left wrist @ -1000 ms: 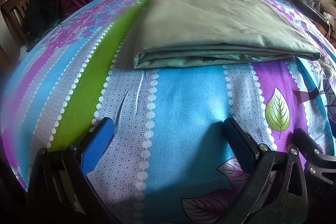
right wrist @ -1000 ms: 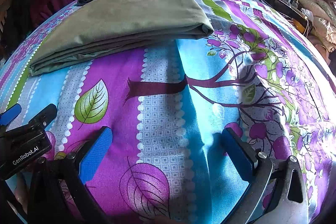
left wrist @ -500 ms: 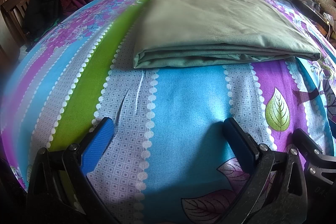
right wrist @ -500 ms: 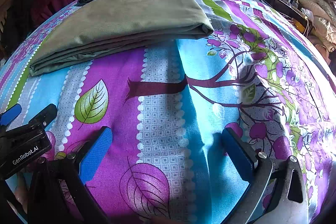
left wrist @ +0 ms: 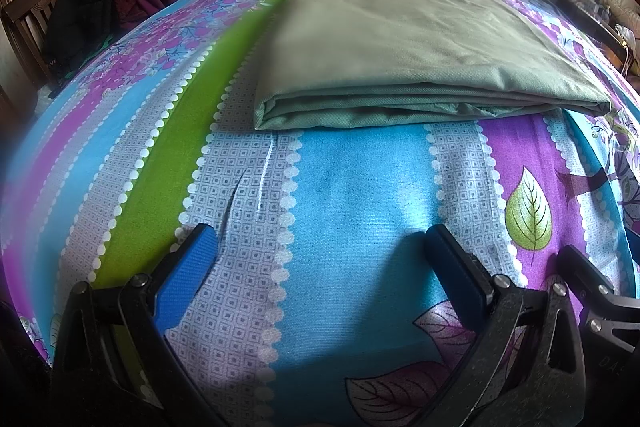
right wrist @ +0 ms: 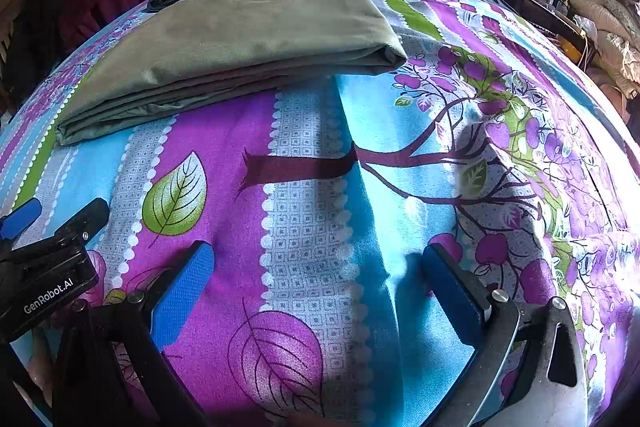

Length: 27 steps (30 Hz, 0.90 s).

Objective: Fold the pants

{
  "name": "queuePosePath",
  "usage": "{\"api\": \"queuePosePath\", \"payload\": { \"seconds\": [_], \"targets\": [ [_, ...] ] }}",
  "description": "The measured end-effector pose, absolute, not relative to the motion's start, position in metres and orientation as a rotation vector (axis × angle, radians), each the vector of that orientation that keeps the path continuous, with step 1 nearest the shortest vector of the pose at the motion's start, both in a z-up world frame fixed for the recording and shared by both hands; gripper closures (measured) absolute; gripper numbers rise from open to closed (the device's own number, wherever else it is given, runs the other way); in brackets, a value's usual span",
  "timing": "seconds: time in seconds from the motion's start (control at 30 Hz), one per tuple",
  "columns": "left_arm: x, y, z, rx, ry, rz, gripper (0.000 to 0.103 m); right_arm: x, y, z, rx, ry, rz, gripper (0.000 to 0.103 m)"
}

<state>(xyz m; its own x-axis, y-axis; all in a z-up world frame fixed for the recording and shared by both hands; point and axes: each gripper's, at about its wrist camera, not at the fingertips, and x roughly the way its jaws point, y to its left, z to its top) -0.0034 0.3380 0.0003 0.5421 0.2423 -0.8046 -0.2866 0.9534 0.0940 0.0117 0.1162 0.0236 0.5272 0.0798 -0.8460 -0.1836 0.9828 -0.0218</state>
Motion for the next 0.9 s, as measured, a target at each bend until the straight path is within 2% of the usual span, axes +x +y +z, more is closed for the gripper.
{"api": "queuePosePath", "payload": {
  "seconds": [0.9],
  "targets": [
    [-0.0035, 0.3379, 0.0002, -0.051, 0.947, 0.314, 0.000, 0.0134, 0.1166, 0.0221, -0.101, 1.013, 0.157, 0.000]
  ]
}}
